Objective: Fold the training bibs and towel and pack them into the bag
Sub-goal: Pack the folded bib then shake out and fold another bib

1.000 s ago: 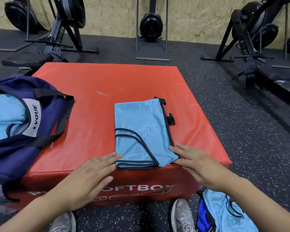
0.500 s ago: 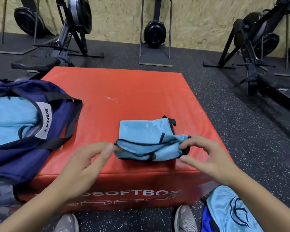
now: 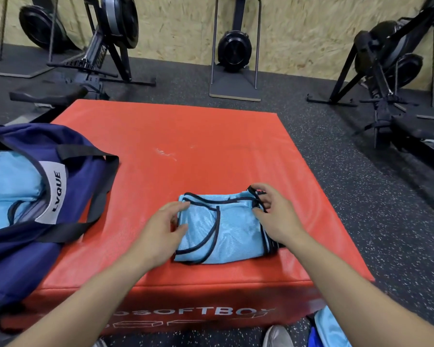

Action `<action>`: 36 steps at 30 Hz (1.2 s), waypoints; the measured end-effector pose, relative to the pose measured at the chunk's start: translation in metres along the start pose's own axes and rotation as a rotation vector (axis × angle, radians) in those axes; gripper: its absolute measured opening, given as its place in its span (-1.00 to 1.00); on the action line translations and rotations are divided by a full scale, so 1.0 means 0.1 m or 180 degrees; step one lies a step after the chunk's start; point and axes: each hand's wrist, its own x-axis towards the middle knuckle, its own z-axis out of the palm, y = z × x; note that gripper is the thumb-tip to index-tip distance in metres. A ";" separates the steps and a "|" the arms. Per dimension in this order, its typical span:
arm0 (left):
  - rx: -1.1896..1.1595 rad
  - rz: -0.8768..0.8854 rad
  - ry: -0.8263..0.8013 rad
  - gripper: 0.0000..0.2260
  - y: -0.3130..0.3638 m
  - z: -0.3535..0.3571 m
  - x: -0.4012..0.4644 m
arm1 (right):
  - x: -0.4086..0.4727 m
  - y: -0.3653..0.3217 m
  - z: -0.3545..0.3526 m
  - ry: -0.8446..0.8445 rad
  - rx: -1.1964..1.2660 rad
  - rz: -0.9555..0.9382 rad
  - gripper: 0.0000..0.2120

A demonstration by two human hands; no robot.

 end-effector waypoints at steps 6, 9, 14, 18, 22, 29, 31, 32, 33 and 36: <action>0.1178 0.0134 0.0109 -0.52 -0.12 0.02 -0.03 | 0.05 0.00 0.01 0.0130 -0.0279 -0.0118 -0.47; 0.1785 0.0216 0.0339 -0.57 -0.12 0.05 -0.07 | 0.08 -0.05 0.06 0.0538 -0.1388 -0.0650 -0.41; 0.2677 0.0390 0.0100 -0.49 -0.16 0.03 -0.13 | 0.01 -0.23 0.38 0.0199 -0.2385 -0.1319 -0.48; 0.2708 0.0475 0.0096 -0.48 -0.12 -0.07 -0.21 | -0.07 -0.06 0.58 -0.0509 -0.2734 -0.0766 -0.26; 0.2681 0.0697 0.0236 -0.50 -0.10 -0.22 -0.33 | -0.05 -0.16 0.61 -0.0234 -0.2752 -0.0827 -0.28; 0.2673 0.0829 0.0240 -0.51 -0.25 -0.43 -0.50 | -0.12 -0.39 0.96 -0.0716 -0.2270 -0.0985 -0.40; 0.2639 0.0788 0.0195 -0.50 -0.31 -0.50 -0.54 | -0.13 -0.34 0.99 -0.0826 -0.2322 -0.0890 -0.40; 0.2615 0.0765 0.0196 -0.50 -0.34 -0.53 -0.56 | -0.11 -0.35 0.99 -0.0825 -0.2336 -0.0877 -0.40; 0.2591 0.0741 0.0210 -0.49 -0.37 -0.56 -0.58 | -0.11 -0.39 0.99 -0.0777 -0.2334 -0.0889 -0.39; 0.2510 0.0636 0.0302 -0.50 -0.42 -0.65 -0.61 | -0.10 -0.53 1.06 -0.0570 -0.2182 -0.1042 -0.32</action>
